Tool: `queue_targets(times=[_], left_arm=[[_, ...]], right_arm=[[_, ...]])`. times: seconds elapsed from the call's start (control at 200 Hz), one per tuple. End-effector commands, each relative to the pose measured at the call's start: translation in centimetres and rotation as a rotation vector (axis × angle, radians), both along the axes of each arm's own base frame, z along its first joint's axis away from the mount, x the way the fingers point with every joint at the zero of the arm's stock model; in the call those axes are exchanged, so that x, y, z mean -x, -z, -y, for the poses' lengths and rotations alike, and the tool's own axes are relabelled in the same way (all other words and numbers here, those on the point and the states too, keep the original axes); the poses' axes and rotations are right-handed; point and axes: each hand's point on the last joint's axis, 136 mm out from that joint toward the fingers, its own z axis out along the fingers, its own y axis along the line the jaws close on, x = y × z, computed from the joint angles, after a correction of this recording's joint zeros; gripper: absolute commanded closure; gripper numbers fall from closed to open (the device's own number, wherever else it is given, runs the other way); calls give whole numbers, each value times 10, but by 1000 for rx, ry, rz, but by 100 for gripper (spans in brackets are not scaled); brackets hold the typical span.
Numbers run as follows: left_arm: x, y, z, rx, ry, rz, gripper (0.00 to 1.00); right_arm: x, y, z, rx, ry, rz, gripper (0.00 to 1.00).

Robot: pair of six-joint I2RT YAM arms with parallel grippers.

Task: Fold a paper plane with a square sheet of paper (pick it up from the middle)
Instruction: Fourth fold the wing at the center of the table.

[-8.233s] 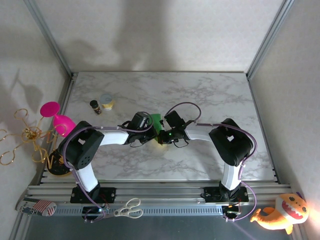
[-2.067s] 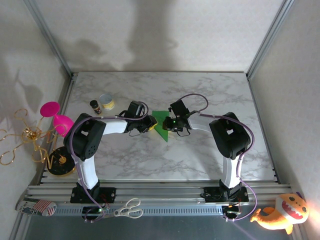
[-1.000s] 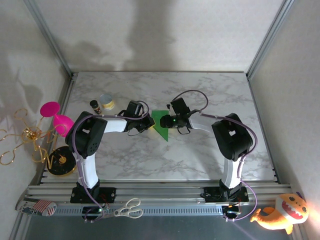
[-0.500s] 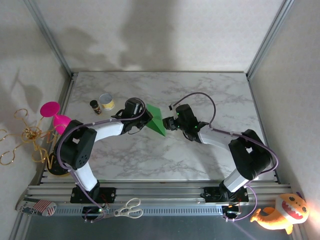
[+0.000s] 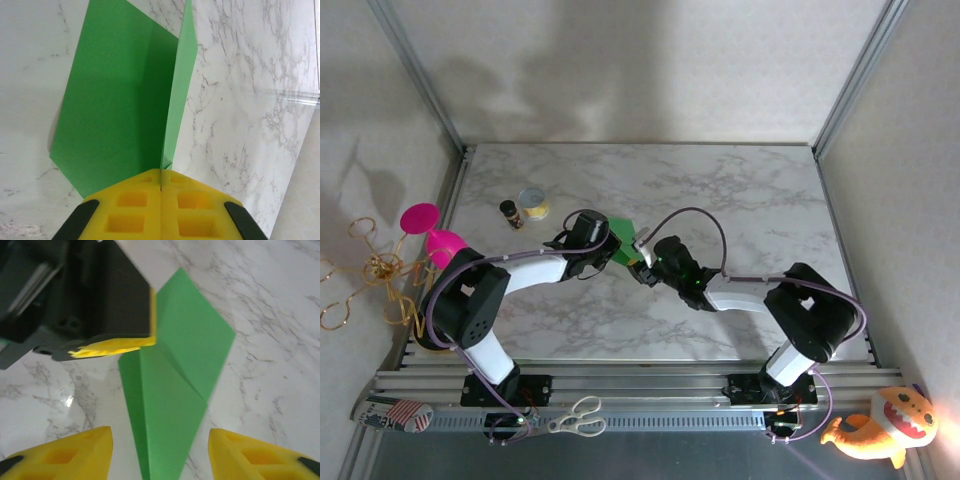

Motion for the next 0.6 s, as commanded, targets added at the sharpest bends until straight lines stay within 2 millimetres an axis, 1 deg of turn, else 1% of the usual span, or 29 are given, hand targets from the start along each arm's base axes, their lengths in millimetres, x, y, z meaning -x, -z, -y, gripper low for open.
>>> queue_targets(times=[0.0, 0.18, 0.275, 0.451, 0.596], left_arm=[[-1, -3, 0, -1, -23, 6, 95], [0, -4, 1, -1, -16, 7, 93], [1, -4, 0, 2, -19, 5, 93], [1, -5, 4, 26, -9, -1, 91], [1, -7, 7, 48, -4, -4, 90]], right_arm=[[-1, 9, -11, 58, -32, 59, 50], [-8, 21, -15, 87, -10, 75, 54], [-12, 29, -15, 110, -3, 71, 59], [-13, 33, -15, 121, -7, 85, 61], [-13, 39, -15, 144, -19, 96, 65]])
